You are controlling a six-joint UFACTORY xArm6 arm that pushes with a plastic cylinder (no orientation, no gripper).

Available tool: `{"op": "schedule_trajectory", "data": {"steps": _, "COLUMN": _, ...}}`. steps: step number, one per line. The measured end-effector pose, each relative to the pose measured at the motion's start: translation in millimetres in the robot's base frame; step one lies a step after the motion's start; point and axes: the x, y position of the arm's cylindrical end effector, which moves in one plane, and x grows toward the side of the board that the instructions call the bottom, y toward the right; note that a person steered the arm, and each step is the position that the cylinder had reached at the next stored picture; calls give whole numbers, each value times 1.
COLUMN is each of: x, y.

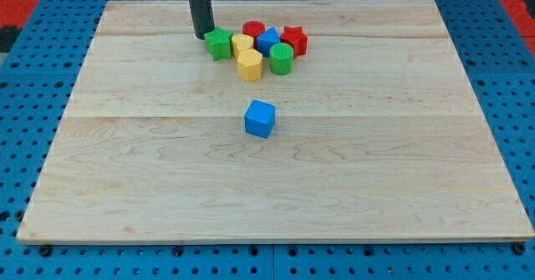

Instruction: Put the cube on the left side of hexagon

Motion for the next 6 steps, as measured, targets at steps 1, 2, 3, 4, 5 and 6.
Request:
{"op": "schedule_trajectory", "data": {"steps": 1, "x": 27, "y": -42}}
{"op": "schedule_trajectory", "data": {"steps": 2, "x": 86, "y": -51}}
{"op": "schedule_trajectory", "data": {"steps": 3, "x": 143, "y": -40}}
{"op": "schedule_trajectory", "data": {"steps": 4, "x": 195, "y": -8}}
{"op": "schedule_trajectory", "data": {"steps": 5, "x": 227, "y": 43}}
{"op": "schedule_trajectory", "data": {"steps": 6, "x": 232, "y": 94}}
